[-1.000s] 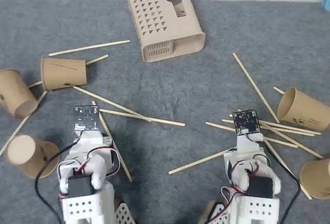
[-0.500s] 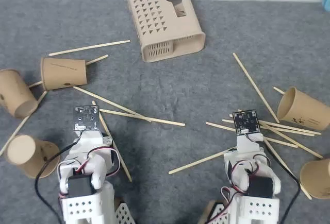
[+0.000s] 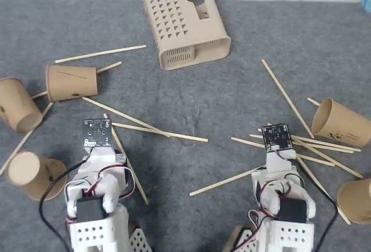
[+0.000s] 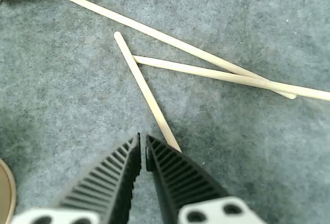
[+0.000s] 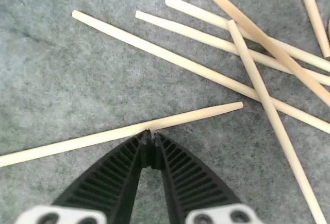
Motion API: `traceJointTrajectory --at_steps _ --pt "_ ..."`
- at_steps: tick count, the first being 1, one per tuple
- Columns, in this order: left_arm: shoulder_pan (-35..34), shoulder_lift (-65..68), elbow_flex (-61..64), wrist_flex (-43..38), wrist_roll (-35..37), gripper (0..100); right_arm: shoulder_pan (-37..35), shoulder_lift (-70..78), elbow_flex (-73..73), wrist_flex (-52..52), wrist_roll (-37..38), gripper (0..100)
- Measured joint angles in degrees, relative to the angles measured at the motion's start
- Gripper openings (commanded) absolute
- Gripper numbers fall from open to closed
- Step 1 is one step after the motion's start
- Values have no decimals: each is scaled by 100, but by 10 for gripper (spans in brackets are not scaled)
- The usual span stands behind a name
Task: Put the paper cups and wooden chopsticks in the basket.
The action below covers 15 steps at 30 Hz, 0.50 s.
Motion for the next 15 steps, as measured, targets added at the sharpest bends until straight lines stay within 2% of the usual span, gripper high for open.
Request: traceJointTrajectory --at_steps 15 --pt "0 0 0 0 0 12 -141 0 0 0 0 8"
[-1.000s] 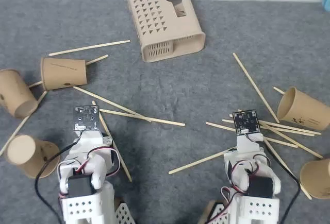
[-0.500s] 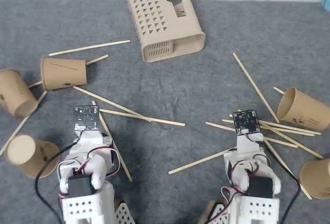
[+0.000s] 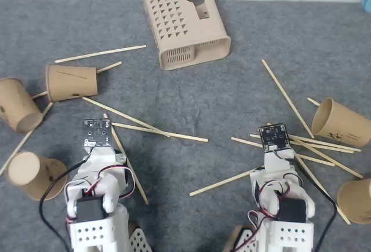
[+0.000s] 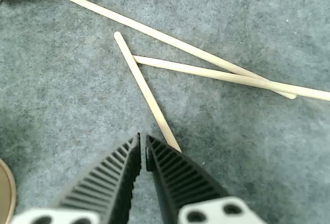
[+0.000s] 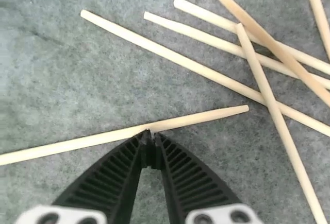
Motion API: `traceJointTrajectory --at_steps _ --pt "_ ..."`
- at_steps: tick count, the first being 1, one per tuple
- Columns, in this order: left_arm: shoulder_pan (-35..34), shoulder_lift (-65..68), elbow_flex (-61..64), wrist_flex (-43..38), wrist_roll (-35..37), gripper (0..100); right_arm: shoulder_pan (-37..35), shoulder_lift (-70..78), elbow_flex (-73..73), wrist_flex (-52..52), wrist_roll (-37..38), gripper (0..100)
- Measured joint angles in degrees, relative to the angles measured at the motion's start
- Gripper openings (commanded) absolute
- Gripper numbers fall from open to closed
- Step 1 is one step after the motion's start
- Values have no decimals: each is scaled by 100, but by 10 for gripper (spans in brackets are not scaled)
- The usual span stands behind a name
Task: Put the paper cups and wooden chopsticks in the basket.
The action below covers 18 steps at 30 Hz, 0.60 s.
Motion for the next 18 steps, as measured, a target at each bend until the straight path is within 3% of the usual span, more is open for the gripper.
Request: traceJointTrajectory --at_steps 5,11,18 --pt "0 0 0 -202 0 13 0 0 0 0 0 8" --pt "0 0 0 -1714 0 13 35 0 0 0 0 9" --pt "141 0 0 -3253 9 13 888 0 0 0 0 9"
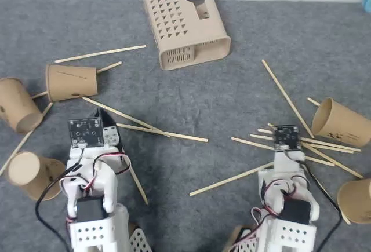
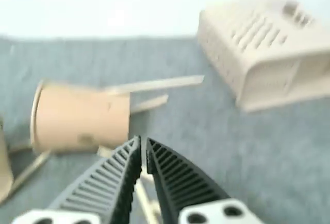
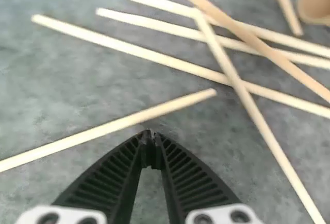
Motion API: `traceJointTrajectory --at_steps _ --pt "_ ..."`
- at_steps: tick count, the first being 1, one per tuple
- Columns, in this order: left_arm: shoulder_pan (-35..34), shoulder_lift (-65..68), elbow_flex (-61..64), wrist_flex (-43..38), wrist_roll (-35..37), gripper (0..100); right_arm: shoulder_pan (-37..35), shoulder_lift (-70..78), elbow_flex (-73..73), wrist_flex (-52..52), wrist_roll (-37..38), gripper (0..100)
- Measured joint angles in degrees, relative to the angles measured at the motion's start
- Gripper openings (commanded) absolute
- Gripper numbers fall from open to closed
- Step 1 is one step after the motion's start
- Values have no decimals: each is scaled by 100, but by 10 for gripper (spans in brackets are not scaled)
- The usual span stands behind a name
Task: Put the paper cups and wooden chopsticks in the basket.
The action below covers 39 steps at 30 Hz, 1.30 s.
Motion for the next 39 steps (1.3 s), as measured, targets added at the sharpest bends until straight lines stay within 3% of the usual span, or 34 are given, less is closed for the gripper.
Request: traceJointTrajectory --at_steps 4,11,16,19,25,39 --pt "360 0 0 -484 0 13 114 0 -18 0 0 10" --pt "818 0 -747 -308 334 17 141 0 -18 0 0 10" --pt "1020 510 -1415 -202 378 153 141 0 -18 0 0 10" --pt "1011 1538 -2057 -202 475 227 141 0 -18 0 0 10" --pt "1090 4193 -3640 -484 905 235 141 0 -18 0 0 9" --pt "1090 9609 -4870 -3323 1108 235 141 0 -18 0 0 9"
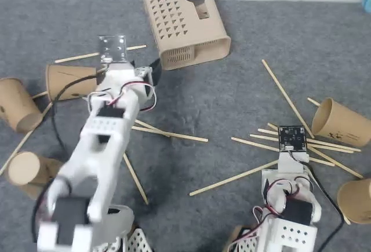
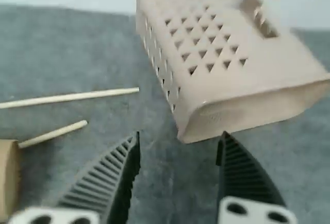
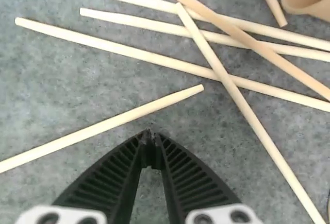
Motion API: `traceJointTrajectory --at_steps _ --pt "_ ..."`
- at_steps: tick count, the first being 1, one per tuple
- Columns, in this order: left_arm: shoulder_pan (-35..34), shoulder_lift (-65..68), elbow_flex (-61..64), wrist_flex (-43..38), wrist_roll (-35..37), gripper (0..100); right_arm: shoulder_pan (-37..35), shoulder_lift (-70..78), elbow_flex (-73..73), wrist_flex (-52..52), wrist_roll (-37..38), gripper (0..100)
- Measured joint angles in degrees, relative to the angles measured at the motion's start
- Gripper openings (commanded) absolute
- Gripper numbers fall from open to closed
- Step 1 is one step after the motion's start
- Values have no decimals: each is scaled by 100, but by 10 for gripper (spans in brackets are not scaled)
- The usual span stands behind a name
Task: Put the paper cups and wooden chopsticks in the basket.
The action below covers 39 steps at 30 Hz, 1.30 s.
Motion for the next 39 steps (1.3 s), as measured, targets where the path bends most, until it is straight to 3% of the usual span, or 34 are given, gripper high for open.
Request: traceJointTrajectory --at_steps 6,11,18,27,33,39 --pt "325 1389 -949 -132 0 236 0 0 0 0 0 9" --pt "695 1741 -1336 -141 -123 238 0 0 0 0 0 9" --pt "1222 1767 -1451 -721 -1327 236 0 0 0 -97 0 9" --pt "1714 1802 -1626 -826 -4527 235 0 0 0 -97 0 9" --pt "1705 1978 -2295 -826 -4844 235 0 0 0 -97 0 9" --pt "1582 3191 -3270 -826 -5055 212 0 0 0 -97 0 9"
